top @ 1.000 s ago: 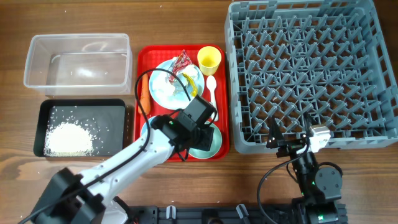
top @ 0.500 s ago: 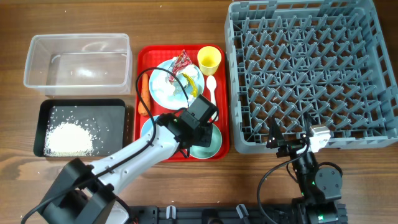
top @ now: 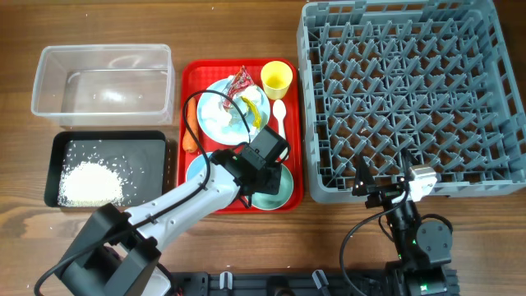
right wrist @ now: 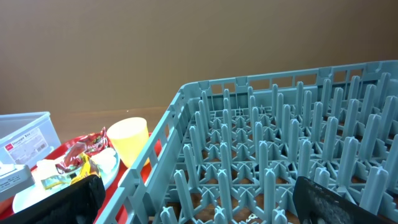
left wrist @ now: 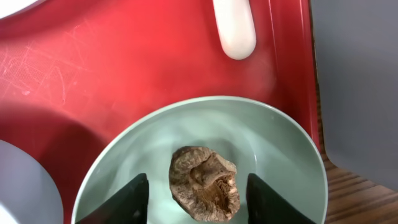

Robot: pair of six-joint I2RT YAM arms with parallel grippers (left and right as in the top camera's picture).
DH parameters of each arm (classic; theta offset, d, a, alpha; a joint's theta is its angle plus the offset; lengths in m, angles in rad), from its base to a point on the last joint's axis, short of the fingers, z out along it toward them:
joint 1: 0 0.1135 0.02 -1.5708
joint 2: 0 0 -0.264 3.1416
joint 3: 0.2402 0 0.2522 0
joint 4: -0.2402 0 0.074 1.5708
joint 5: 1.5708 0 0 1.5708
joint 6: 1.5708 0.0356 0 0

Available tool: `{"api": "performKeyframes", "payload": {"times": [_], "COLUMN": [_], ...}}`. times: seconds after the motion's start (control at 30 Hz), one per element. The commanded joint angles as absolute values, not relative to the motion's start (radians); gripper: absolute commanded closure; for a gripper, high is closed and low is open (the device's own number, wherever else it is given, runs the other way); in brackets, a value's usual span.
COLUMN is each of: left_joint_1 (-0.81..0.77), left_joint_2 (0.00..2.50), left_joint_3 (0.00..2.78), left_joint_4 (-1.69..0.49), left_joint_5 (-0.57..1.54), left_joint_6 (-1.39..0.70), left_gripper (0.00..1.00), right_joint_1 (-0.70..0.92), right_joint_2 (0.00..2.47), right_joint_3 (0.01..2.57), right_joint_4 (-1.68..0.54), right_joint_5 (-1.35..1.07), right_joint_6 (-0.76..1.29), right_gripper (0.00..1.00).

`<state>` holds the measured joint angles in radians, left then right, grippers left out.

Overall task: Sort waste into correct bins and load items into the dishwasher rack
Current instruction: 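Move the left gripper to the green bowl and grasp the brown scrap, then carry the brown scrap with the left gripper and drop it on the black tray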

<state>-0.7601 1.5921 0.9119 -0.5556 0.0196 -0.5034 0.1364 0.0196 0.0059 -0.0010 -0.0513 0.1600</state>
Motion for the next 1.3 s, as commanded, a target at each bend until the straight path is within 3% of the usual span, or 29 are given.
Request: {"api": "performKeyframes", "payload": {"times": [0.0,0.07,0.13,0.4,0.9,1.27], "left_joint_1": [-0.764,-0.764,-0.764,-0.764,-0.773,-0.773], "left_joint_2": [1.603,1.603,1.603,1.603,1.634,1.652], "left_joint_3": [0.920,0.920,0.920,0.920,0.920,0.920], "left_joint_4": [-0.550,-0.550,-0.550,-0.554,-0.560,-0.560], "left_joint_5": [0.010,0.010,0.010,0.010,0.009,0.010], "left_joint_6": [-0.499,-0.498,-0.499,-0.506,-0.578,-0.582], "left_gripper": [0.47,0.45,0.54,0.41,0.45,0.39], "right_joint_1": [0.137,0.137,0.137,0.137,0.137,0.137], "right_joint_2": [0.018,0.018,0.018,0.018,0.018,0.018], "right_joint_3": [0.005,0.005,0.005,0.005,0.005,0.005], "right_joint_4": [0.002,0.002,0.002,0.002,0.002,0.002], "right_joint_5": [-0.046,-0.045,-0.046,-0.045,-0.046,-0.046], "right_joint_6": [0.158,0.158,0.159,0.159,0.159,0.159], "right_gripper": [0.00,0.00,0.00,0.01,0.00,0.00]}}
